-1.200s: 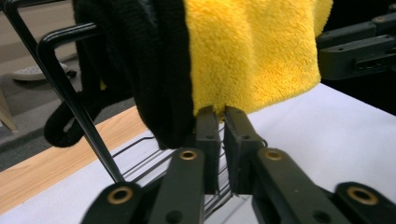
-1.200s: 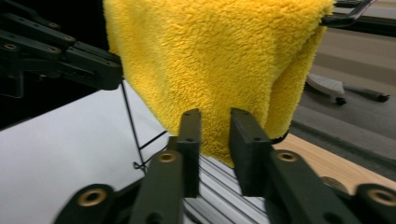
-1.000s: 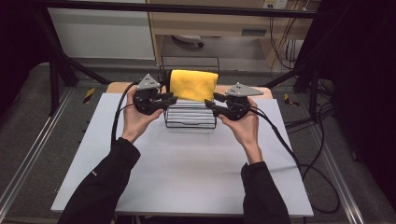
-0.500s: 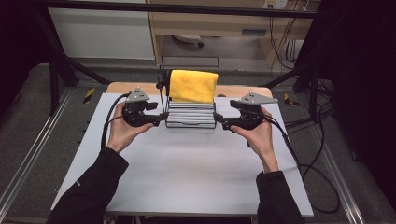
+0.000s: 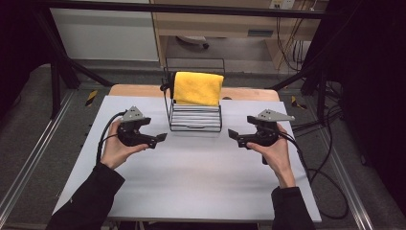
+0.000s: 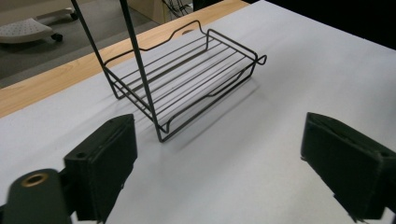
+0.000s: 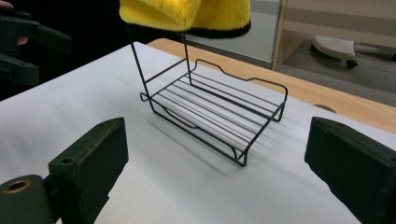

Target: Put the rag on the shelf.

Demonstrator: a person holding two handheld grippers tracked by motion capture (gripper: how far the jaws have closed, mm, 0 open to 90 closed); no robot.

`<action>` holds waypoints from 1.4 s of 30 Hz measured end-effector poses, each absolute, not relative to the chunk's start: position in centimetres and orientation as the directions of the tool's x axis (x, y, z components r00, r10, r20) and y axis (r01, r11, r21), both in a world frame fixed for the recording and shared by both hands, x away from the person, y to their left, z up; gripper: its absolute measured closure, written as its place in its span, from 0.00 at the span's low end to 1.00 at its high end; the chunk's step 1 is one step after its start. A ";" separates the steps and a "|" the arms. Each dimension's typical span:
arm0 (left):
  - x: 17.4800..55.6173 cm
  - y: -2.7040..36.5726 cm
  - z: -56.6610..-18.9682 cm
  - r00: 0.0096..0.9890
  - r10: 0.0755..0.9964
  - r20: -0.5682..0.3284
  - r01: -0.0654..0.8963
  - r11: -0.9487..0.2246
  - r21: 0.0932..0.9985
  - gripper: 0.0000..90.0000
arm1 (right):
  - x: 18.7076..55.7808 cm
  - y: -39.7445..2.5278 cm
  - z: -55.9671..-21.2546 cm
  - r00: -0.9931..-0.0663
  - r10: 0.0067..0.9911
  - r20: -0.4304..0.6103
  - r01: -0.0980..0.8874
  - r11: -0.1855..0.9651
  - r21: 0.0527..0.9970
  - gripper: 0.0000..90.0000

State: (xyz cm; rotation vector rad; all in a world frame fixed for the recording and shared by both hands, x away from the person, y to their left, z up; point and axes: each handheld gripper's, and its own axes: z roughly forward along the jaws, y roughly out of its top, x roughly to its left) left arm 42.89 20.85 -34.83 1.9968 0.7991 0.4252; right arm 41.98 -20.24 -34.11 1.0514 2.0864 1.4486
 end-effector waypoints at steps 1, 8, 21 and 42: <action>42.7 21.0 -35.1 0.732 0.681 -0.017 0.367 -0.374 0.852 0.09 | 41.8 -20.3 -34.3 -0.642 0.760 0.103 0.362 0.181 0.914 0.07; 41.6 21.9 -37.4 0.735 0.677 -0.027 0.385 -0.385 0.839 0.07 | 41.0 -21.0 -36.3 -0.643 0.758 0.106 0.386 0.202 0.900 0.07; 40.0 24.5 -41.6 0.720 0.692 -0.050 0.439 -0.399 0.805 0.07 | 39.5 -22.5 -41.0 -0.642 0.756 0.123 0.454 0.246 0.856 0.06; 38.1 27.7 -44.4 0.702 0.710 -0.047 0.448 -0.390 0.804 0.08 | 37.2 -26.3 -44.7 -0.615 0.778 0.127 0.511 0.271 0.815 0.05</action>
